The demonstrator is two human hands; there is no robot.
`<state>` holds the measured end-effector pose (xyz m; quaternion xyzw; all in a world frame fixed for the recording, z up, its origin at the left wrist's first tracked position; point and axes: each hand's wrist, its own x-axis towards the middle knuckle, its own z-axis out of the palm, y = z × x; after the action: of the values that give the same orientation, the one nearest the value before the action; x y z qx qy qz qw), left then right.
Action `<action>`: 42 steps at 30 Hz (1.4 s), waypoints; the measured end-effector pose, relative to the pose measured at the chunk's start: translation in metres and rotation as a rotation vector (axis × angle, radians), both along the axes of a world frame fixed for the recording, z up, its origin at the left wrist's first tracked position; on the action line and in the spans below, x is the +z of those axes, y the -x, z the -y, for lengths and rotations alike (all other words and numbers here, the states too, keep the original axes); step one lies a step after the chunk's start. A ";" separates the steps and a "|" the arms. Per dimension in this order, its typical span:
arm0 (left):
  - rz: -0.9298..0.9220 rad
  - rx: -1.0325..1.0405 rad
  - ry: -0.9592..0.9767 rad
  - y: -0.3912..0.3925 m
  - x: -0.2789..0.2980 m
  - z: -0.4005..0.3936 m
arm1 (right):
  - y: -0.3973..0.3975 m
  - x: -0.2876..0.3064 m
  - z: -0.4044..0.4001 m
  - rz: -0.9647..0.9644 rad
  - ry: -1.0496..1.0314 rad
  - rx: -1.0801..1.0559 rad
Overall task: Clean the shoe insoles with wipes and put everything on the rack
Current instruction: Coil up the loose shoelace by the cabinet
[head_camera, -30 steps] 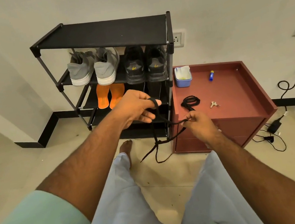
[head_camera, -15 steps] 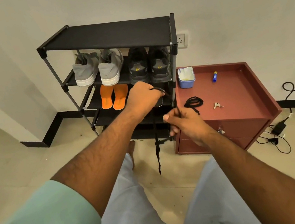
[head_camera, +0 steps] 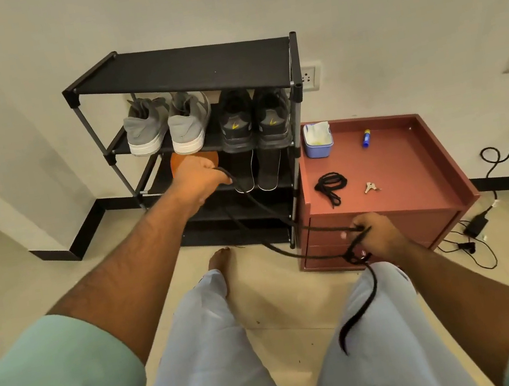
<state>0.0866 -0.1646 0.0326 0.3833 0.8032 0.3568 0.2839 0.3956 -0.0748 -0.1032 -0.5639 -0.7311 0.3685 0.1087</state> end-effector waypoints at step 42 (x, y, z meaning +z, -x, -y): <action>-0.592 0.205 -0.535 0.032 0.053 -0.013 | 0.002 -0.021 -0.014 0.633 0.002 0.033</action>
<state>0.0549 -0.1514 0.0852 0.4479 0.7632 0.4535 -0.1060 0.3932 -0.0608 -0.1239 -0.6388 -0.7373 0.1770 -0.1306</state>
